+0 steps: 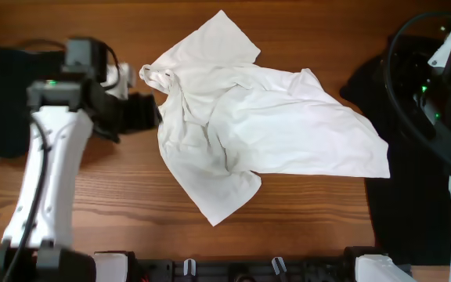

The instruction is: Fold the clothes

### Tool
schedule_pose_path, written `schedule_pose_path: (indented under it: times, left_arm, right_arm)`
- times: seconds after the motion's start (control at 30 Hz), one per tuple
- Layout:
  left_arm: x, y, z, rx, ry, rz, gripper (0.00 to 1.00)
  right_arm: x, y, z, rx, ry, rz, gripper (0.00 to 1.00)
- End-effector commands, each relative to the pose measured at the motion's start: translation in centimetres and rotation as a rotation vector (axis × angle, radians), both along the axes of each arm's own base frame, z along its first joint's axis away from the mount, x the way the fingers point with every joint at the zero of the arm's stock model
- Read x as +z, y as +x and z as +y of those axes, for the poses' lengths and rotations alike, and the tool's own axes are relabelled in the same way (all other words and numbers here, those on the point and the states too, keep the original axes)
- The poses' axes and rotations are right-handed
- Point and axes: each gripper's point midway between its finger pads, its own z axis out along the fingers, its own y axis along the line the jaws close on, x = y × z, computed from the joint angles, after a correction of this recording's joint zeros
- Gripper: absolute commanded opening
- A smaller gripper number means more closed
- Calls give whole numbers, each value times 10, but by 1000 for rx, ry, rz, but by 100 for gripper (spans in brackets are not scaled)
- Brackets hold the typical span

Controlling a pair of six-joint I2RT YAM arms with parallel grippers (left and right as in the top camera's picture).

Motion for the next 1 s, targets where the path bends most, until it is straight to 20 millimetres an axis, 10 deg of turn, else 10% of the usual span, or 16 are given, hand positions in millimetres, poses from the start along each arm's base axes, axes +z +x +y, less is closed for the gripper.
schedule_pose_path:
  times: [0.0,0.27,0.67,0.97]
  left_arm:
    - [-58,-35,-25,78,-158,188,70]
    - [-126,-58,-38,70,-201,191,67]
    - [-185,-33,-22,152,-59,119,57]
    - [-200,-36,-20,163,-52,160,4]
  right_arm:
    - [-3,0,3,11,25,7,91]
    - [-3,0,3,10,27,8,91]
    - [-6,-2,5,16,33,19,91]
    - [-9,-4,5,18,34,35,91]
